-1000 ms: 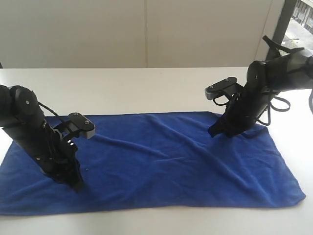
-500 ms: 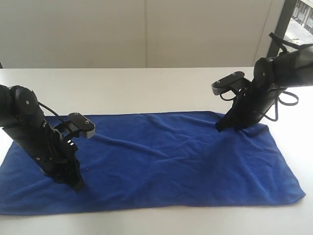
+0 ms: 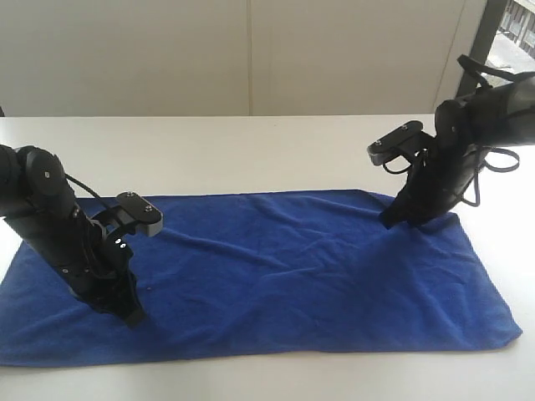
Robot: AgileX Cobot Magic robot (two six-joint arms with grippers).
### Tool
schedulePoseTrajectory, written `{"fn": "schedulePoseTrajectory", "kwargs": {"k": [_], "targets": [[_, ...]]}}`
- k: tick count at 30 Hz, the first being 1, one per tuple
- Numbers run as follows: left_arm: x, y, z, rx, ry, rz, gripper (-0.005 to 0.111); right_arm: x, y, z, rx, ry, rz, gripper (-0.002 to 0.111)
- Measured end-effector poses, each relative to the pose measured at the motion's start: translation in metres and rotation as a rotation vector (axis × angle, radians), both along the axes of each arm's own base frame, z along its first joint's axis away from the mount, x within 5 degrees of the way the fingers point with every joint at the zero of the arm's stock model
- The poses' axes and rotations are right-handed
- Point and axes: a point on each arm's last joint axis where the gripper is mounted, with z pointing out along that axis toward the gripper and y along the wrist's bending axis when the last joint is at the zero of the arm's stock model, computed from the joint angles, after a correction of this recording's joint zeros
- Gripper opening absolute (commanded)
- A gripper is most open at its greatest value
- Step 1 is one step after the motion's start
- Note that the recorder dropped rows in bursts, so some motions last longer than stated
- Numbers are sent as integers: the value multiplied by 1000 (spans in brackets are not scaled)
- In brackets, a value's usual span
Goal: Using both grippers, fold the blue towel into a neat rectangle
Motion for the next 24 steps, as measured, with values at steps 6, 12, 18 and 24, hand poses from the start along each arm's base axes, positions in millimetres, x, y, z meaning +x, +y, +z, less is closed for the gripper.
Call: {"fn": "schedulePoseTrajectory", "kwargs": {"k": [6, 12, 18, 24], "targets": [[0, 0, 0, 0, 0, 0, 0, 1, -4, -6, -44, 3, -21, 33], [0, 0, 0, 0, 0, 0, 0, 2, -5, -14, -49, 17, -19, 27], [0, 0, 0, 0, 0, 0, 0, 3, -4, -16, -46, 10, -18, 4], [0, 0, 0, 0, 0, 0, 0, 4, -5, -17, -53, 7, -12, 1]]}}
